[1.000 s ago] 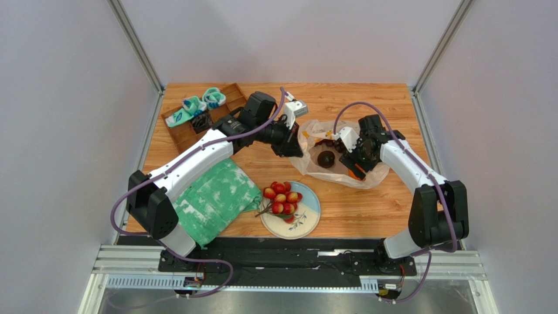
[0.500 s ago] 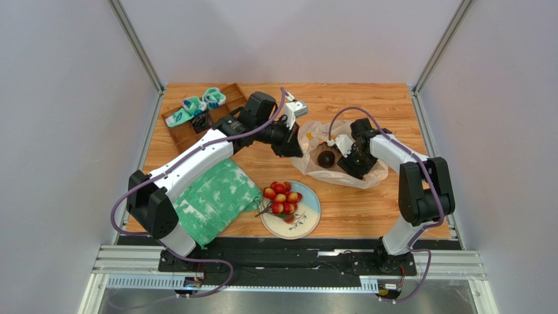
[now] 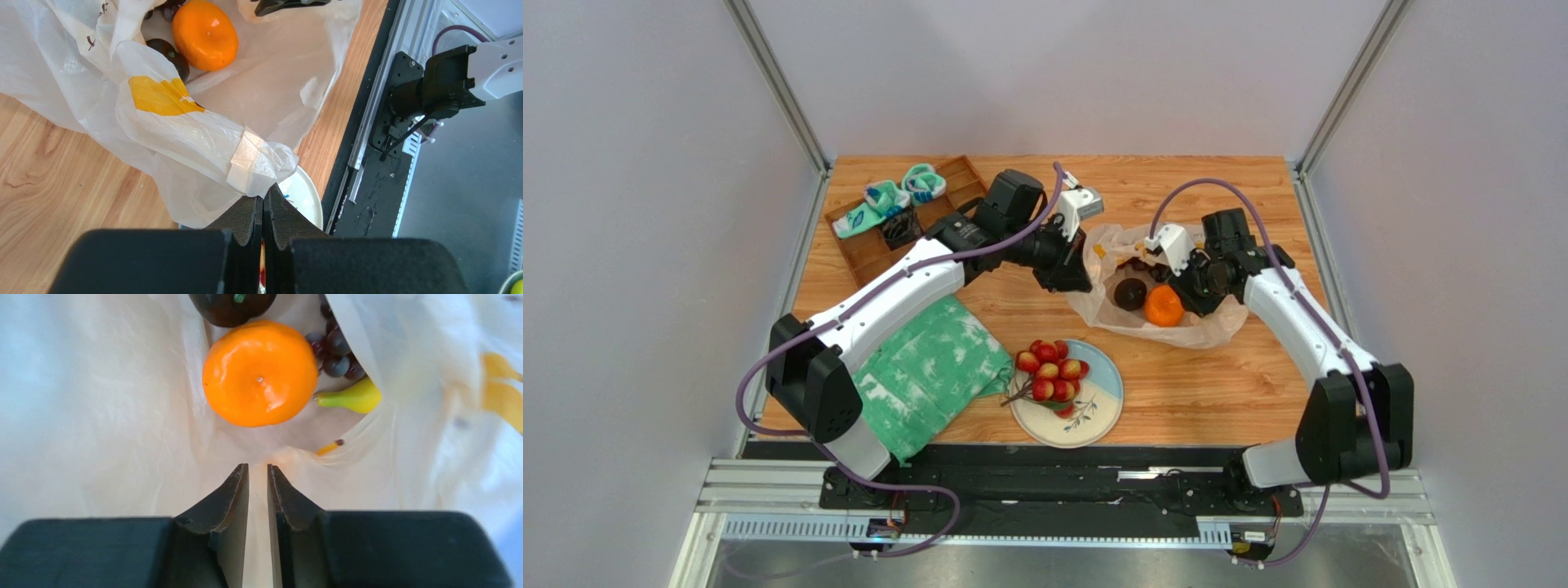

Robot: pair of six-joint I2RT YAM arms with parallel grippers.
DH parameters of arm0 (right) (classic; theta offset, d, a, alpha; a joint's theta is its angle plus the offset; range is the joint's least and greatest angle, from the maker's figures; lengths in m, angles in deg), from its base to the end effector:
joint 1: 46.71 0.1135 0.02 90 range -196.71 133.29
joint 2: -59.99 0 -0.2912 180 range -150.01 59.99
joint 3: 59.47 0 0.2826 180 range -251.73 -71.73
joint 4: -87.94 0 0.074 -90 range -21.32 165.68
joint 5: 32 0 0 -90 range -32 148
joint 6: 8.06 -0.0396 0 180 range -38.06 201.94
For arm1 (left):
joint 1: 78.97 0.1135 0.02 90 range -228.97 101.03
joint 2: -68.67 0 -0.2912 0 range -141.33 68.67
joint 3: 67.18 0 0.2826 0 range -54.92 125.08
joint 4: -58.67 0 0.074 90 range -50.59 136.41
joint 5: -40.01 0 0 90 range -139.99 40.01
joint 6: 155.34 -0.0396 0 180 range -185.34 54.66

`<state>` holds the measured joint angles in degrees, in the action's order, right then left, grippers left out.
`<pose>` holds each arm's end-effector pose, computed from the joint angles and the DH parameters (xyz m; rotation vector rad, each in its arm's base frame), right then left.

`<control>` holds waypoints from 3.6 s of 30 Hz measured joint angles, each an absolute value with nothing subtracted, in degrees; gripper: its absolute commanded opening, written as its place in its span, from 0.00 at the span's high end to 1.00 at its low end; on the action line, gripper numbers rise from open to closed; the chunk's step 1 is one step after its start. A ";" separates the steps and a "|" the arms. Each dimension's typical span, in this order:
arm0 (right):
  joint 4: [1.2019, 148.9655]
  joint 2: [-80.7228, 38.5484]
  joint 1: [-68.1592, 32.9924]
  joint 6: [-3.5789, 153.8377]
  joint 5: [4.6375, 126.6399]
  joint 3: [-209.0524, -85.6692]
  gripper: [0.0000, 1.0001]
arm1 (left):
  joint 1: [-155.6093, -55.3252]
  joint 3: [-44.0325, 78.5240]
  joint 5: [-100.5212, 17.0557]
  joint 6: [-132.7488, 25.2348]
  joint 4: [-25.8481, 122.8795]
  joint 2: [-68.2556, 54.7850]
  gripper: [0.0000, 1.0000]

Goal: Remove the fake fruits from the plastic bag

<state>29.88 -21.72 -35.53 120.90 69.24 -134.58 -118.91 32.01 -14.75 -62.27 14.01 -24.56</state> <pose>0.2997 0.0671 0.2672 -1.1824 2.3885 0.1107 0.2924 -0.2746 0.3671 1.0597 2.0703 -1.0841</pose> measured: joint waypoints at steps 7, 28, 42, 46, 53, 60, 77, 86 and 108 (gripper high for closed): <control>29.90 -10.96 -35.53 118.65 74.77 -134.40 0.81 | -118.91 32.82 -15.16 -63.07 13.97 -24.73 1.00; 33.62 -35.79 -35.51 110.35 72.43 -142.84 0.09 | -118.91 33.65 -15.84 -64.47 12.74 -25.46 1.00; 35.41 -43.49 -34.50 108.71 69.53 -144.72 0.37 | -118.91 33.65 -15.84 -64.65 12.74 -25.48 1.00; 35.50 -41.52 -34.46 108.71 69.64 -144.70 0.45 | -118.91 33.65 -15.82 -64.65 12.74 -25.63 1.00; 33.79 -28.58 -34.46 108.75 71.76 -144.89 0.46 | -118.91 35.18 -15.82 -64.65 12.76 -27.90 1.00; 28.74 -17.30 -34.39 108.75 79.69 -148.17 0.45 | -118.91 38.50 -17.24 -64.71 12.68 -29.70 0.95; 5.77 -23.05 -15.31 120.42 102.18 -155.86 0.44 | -105.71 46.18 -24.39 -61.87 12.30 -27.07 0.03; 7.91 -31.90 -12.82 124.14 98.31 -152.80 0.46 | -106.19 36.19 -26.55 -66.22 12.68 -10.66 0.04; 19.04 -40.06 -10.99 125.25 89.99 -144.65 0.46 | -99.22 26.00 -23.06 -66.66 11.32 -5.00 0.06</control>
<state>19.04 -40.06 -10.99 125.25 89.99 -144.65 -99.22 26.00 -23.06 -66.66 11.32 -5.00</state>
